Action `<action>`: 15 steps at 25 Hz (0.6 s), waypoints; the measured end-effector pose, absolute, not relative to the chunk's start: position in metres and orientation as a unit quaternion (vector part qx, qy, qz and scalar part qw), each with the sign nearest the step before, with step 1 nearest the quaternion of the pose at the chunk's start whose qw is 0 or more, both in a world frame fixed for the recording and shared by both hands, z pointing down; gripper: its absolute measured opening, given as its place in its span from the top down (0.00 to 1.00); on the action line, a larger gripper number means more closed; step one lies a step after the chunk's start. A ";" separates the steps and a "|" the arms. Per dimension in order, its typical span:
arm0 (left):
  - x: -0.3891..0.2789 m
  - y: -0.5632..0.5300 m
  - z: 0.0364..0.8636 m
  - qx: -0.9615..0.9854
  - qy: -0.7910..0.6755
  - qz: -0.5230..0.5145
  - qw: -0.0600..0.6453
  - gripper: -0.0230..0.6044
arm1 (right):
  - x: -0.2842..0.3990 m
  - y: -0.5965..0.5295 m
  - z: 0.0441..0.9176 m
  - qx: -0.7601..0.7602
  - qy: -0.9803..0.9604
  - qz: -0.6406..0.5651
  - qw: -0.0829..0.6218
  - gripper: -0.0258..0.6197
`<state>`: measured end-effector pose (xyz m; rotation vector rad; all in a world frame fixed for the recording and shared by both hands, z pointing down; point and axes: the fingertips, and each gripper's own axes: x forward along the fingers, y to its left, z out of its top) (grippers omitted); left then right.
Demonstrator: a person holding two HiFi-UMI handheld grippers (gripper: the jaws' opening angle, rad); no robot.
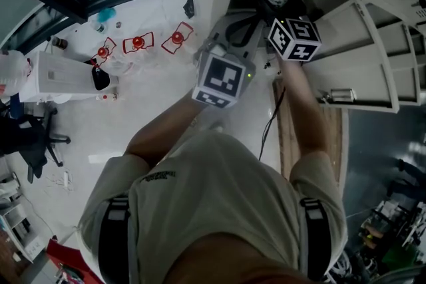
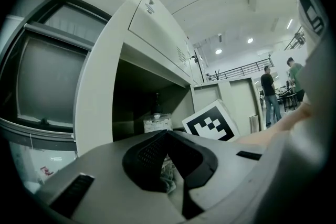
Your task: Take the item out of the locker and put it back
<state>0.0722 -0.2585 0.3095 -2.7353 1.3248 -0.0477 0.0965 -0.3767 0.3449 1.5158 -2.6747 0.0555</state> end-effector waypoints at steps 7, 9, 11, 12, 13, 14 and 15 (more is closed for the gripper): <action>0.074 -0.255 0.312 -0.900 0.434 -0.015 0.046 0.94 | 0.094 -0.379 0.346 0.494 -0.869 0.020 0.032 0.38; 0.074 -0.254 0.311 -0.900 0.433 -0.015 0.047 0.94 | 0.094 -0.380 0.346 0.493 -0.869 0.020 0.032 0.38; 0.074 -0.253 0.311 -0.900 0.432 -0.015 0.047 0.94 | 0.094 -0.380 0.346 0.491 -0.870 0.023 0.034 0.38; 0.074 -0.253 0.311 -0.900 0.432 -0.015 0.047 0.94 | 0.093 -0.380 0.346 0.489 -0.871 0.026 0.035 0.38; 0.073 -0.252 0.311 -0.900 0.432 -0.015 0.046 0.94 | 0.093 -0.381 0.347 0.486 -0.873 0.030 0.036 0.37; 0.073 -0.252 0.312 -0.900 0.433 -0.015 0.046 0.94 | 0.092 -0.381 0.347 0.483 -0.874 0.035 0.036 0.36; 0.072 -0.252 0.312 -0.900 0.433 -0.015 0.046 0.94 | 0.091 -0.380 0.347 0.481 -0.875 0.039 0.034 0.34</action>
